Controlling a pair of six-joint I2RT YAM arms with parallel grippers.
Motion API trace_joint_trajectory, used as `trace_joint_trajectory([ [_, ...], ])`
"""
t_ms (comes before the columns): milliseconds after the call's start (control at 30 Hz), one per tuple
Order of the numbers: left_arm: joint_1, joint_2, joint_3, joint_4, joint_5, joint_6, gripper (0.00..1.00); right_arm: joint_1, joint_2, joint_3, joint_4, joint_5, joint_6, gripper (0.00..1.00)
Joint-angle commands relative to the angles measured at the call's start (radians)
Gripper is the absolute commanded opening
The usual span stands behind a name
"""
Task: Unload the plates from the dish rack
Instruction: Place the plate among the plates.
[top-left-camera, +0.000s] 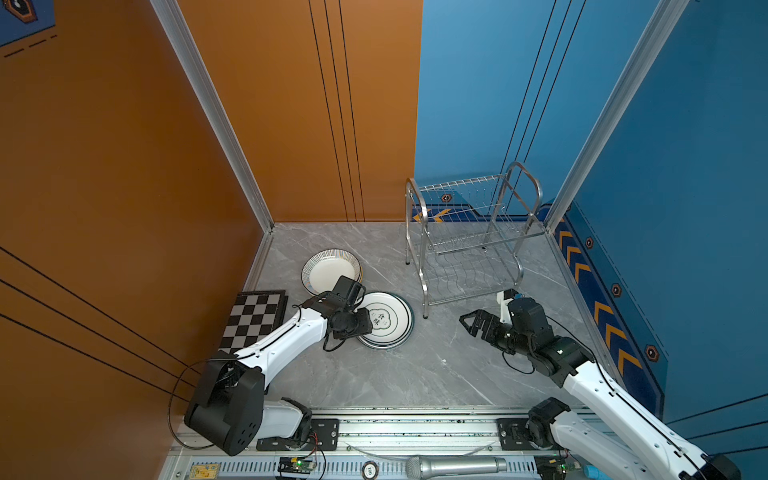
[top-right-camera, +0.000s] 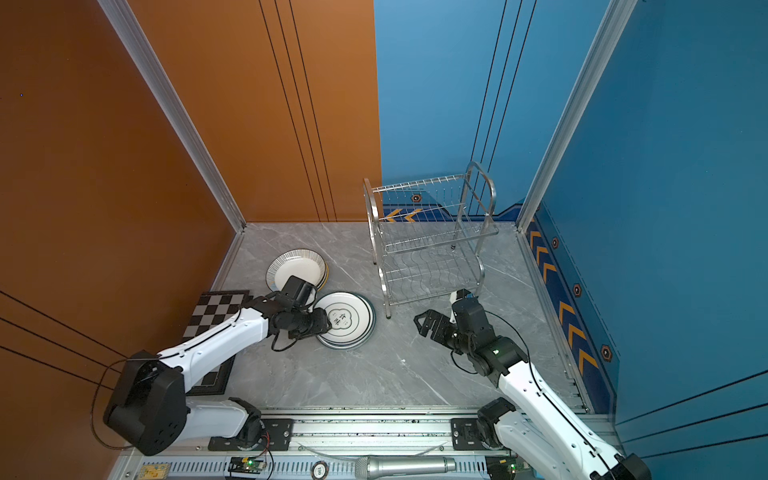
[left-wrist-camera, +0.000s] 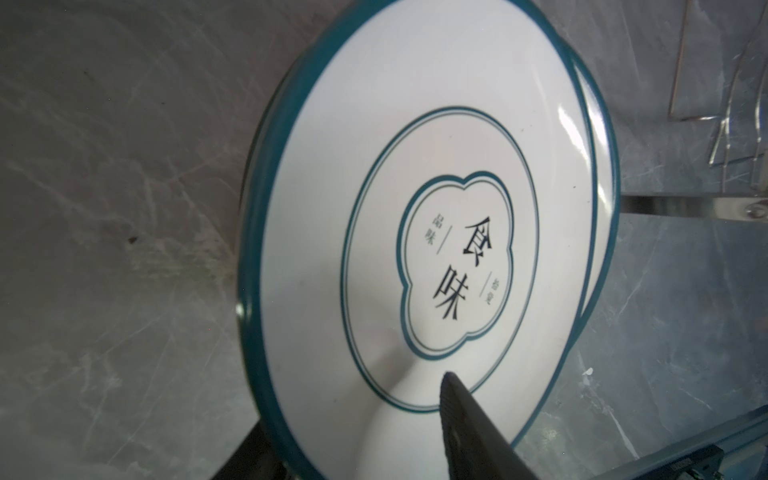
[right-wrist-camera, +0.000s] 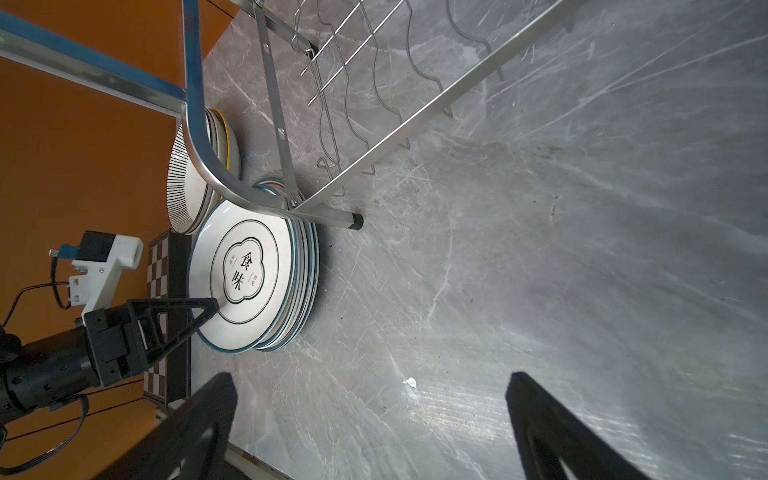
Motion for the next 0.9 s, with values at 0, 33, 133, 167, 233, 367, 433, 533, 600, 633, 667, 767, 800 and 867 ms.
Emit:
trace_joint_trajectory([
  [0, -0.021, 0.023, 0.04, -0.051, -0.052, 0.028, 0.57, -0.005, 0.003, 0.029, -0.027, 0.009, -0.026, 1.0],
  [33, -0.027, 0.029, 0.046, -0.053, -0.061, 0.031, 0.59, -0.005, 0.003, 0.03, -0.026, 0.008, -0.026, 1.0],
  [133, -0.042, 0.053, 0.069, -0.081, -0.093, 0.034, 0.6, -0.005, 0.002, 0.029, -0.026, 0.007, -0.029, 1.0],
  [167, -0.047, 0.061, 0.081, -0.095, -0.11, 0.036, 0.61, -0.005, 0.002, 0.029, -0.026, 0.007, -0.03, 1.0],
  [233, -0.054, 0.07, 0.093, -0.105, -0.123, 0.039, 0.62, -0.005, 0.002, 0.028, -0.026, 0.007, -0.031, 1.0],
  [367, -0.06, 0.078, 0.105, -0.111, -0.125, 0.042, 0.62, -0.008, 0.003, 0.028, -0.026, 0.007, -0.034, 1.0],
  [433, -0.059, 0.071, 0.104, -0.122, -0.145, 0.038, 0.63, -0.014, 0.004, 0.028, -0.027, 0.008, -0.039, 1.0],
  [533, -0.056, 0.025, 0.096, -0.136, -0.187, 0.037, 0.66, -0.04, 0.009, 0.045, -0.061, 0.025, -0.058, 1.0],
  [600, -0.048, -0.021, 0.088, -0.137, -0.2, 0.05, 0.68, -0.067, 0.009, 0.076, -0.104, 0.044, -0.088, 1.0],
  [633, -0.042, -0.047, 0.086, -0.136, -0.213, 0.062, 0.72, -0.085, 0.01, 0.099, -0.136, 0.06, -0.103, 1.0],
  [667, -0.037, -0.068, 0.088, -0.138, -0.227, 0.074, 0.8, -0.101, 0.011, 0.119, -0.17, 0.087, -0.114, 1.0],
  [767, 0.011, -0.135, 0.091, -0.146, -0.252, 0.101, 0.98, -0.176, 0.019, 0.185, -0.287, 0.206, -0.145, 1.0],
  [800, 0.033, -0.159, 0.086, -0.146, -0.261, 0.104, 0.98, -0.212, 0.022, 0.201, -0.311, 0.237, -0.159, 1.0],
  [867, 0.071, -0.207, 0.083, -0.145, -0.302, 0.105, 0.98, -0.283, 0.035, 0.226, -0.352, 0.302, -0.196, 1.0],
])
